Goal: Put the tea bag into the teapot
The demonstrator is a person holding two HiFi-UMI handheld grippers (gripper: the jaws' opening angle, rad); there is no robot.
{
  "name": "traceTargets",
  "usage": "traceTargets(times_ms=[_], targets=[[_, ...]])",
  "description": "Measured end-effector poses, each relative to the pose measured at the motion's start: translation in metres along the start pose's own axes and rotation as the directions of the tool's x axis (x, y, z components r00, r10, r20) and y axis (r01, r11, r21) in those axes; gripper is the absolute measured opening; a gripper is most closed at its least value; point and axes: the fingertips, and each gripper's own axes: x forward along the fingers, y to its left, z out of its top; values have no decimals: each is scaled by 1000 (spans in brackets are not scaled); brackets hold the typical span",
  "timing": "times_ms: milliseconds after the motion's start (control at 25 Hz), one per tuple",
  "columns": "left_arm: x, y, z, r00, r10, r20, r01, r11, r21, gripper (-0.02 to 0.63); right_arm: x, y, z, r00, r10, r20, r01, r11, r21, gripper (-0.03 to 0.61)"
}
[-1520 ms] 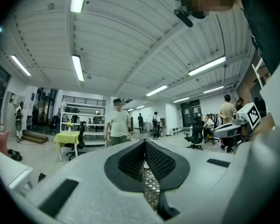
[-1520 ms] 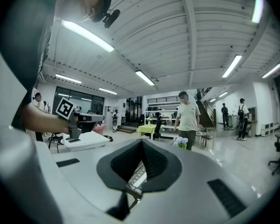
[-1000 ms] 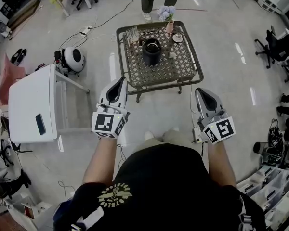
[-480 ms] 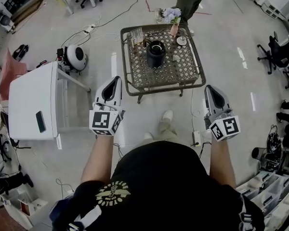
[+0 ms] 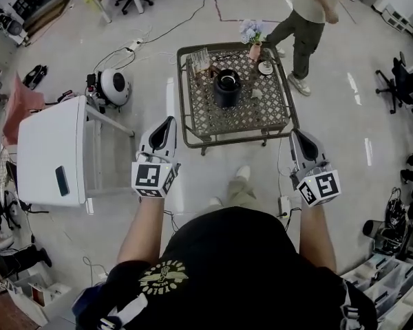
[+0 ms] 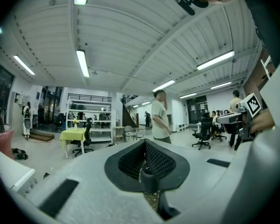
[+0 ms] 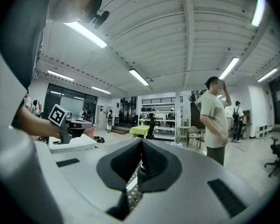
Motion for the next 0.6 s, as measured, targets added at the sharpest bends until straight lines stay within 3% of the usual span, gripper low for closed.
traceTargets(times_ms=[240, 600], targets=[[38, -4, 10, 1000, -9, 13, 9, 1000, 7, -5, 22, -27, 2, 1000, 14, -5, -14, 1000, -14, 9], [91, -7, -5, 999, -21, -36, 21, 1000, 0, -5, 57, -66, -12, 999, 27, -45, -26, 1000, 8, 9]])
